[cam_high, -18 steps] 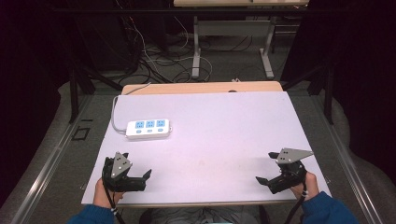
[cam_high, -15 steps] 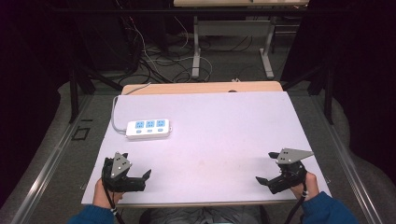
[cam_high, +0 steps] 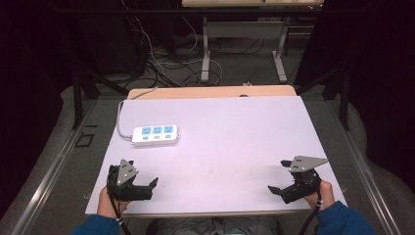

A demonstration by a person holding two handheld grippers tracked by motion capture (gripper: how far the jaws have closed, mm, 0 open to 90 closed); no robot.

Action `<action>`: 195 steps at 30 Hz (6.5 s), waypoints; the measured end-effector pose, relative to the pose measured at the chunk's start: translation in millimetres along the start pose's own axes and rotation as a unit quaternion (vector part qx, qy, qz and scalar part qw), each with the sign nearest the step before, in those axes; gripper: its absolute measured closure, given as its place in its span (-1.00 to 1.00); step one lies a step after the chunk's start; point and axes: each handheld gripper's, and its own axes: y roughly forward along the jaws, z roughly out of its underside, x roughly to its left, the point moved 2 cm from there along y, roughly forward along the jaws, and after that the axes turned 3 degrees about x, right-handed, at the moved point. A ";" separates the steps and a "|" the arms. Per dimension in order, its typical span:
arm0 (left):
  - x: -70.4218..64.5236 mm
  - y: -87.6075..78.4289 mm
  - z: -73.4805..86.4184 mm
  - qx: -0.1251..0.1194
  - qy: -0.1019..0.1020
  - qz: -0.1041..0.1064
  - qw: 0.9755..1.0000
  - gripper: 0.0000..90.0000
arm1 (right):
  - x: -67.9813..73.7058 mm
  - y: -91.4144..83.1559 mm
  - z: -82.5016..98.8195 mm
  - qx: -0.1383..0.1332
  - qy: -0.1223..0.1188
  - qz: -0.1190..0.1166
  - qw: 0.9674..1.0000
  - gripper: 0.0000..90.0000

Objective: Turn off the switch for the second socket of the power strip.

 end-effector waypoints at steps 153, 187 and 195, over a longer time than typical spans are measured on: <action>86.6 122.7 -75.6 0.066 -0.026 -0.078 0.994 -0.64 | 2.0 9.2 2.1 0.026 -0.009 -0.004 1.000 -0.95; 88.3 132.9 -72.9 0.047 -0.037 -0.024 0.998 1.00 | 1.1 9.7 1.9 0.032 -0.017 -0.004 0.999 -0.94; 83.5 138.9 -70.0 0.063 -0.032 -0.014 0.997 1.00 | 1.3 9.8 2.0 0.033 -0.017 -0.004 0.999 -0.94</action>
